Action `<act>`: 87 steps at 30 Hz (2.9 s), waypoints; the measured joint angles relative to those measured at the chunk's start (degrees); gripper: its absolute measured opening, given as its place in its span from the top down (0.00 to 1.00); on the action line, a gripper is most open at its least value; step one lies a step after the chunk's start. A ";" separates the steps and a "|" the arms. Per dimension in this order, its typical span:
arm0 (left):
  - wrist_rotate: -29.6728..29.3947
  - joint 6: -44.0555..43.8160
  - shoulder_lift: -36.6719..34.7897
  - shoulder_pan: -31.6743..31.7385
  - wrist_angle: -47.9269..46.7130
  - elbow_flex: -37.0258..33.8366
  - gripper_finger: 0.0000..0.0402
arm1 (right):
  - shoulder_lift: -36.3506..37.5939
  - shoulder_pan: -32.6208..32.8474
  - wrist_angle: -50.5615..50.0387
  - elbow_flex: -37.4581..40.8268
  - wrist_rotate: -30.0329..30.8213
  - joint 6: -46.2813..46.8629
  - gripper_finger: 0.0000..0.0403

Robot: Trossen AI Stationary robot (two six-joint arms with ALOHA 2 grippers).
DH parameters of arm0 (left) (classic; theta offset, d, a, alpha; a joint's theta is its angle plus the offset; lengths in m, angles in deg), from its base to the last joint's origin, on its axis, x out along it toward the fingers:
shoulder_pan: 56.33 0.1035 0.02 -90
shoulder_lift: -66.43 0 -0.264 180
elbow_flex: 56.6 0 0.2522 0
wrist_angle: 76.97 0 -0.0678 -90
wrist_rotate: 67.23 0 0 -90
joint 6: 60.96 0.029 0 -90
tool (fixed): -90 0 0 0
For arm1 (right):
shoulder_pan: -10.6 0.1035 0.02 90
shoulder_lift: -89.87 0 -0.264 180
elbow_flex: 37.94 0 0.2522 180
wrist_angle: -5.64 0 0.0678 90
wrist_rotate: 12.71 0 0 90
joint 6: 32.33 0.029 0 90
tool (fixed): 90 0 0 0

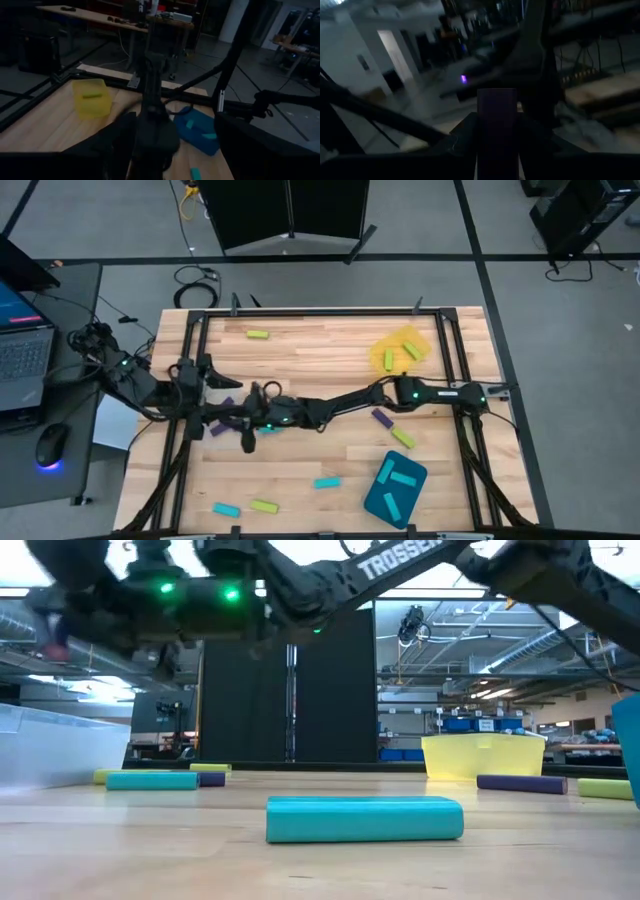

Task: Sort blocks
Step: Put the violet block into the transparent bin, then put the green block into the yellow bin

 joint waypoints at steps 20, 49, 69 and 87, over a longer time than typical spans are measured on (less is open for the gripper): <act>-1.29 1.26 0.45 0.00 -0.92 0.00 0.32 | -7.10 -2.65 -9.96 -12.20 -4.55 -2.91 0.13; 14.16 -7.28 20.58 0.22 -6.38 -5.49 0.41 | 62.49 6.23 20.34 79.37 28.60 -17.86 0.36; 33.75 -16.42 58.89 -6.63 -7.21 11.88 0.24 | 83.08 17.43 20.39 92.65 48.72 -26.61 0.31; 31.04 -24.31 73.66 -9.38 -13.35 20.12 0.25 | 82.25 18.16 20.86 92.65 48.85 -25.10 0.32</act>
